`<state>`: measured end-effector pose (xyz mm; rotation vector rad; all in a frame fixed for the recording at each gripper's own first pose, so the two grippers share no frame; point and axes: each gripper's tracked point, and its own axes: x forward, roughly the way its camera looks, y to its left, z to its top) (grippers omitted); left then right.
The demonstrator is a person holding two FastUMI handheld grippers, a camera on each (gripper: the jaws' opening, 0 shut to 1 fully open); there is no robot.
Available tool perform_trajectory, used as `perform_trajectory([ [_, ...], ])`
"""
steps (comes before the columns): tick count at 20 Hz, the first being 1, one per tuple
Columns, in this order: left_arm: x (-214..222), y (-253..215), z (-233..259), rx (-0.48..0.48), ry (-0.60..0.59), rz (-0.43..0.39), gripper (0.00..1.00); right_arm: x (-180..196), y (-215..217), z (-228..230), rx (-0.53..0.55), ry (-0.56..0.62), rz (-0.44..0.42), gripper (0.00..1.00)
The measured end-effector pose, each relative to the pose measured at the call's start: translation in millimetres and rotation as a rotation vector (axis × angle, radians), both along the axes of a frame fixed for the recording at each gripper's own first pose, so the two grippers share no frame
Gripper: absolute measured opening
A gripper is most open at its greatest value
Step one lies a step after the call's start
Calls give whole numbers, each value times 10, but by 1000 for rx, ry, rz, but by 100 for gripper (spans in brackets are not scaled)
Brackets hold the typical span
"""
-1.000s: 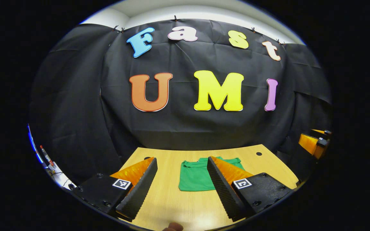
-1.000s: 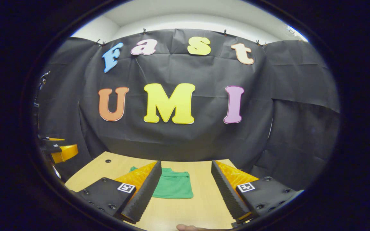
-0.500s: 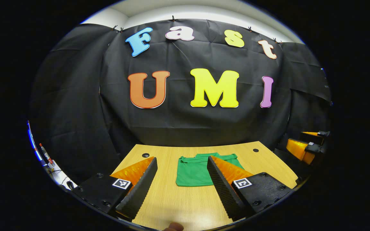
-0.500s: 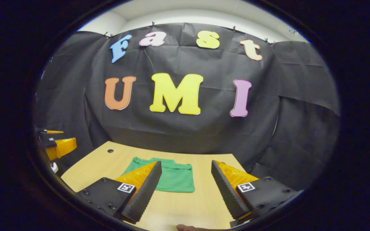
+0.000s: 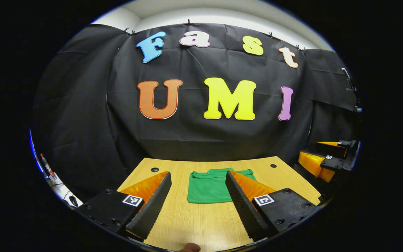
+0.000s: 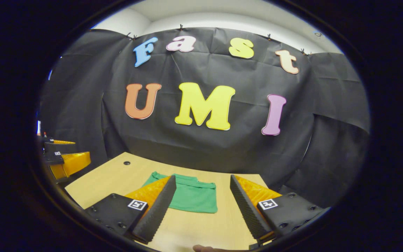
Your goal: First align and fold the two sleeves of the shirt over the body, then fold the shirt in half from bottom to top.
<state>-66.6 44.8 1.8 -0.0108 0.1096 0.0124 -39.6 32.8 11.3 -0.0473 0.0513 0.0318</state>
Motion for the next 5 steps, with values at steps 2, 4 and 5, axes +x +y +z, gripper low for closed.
perform_trajectory([
  [2,-12,3,-12,9,2,-5,100,-38,2,-17,-3,5,-5,97],
  [4,-21,-17,-14,13,2,-16,100,-53,-1,-31,1,9,-7,97],
  [5,-21,-20,-3,15,1,-18,100,-68,-16,-42,-1,13,-16,97],
])
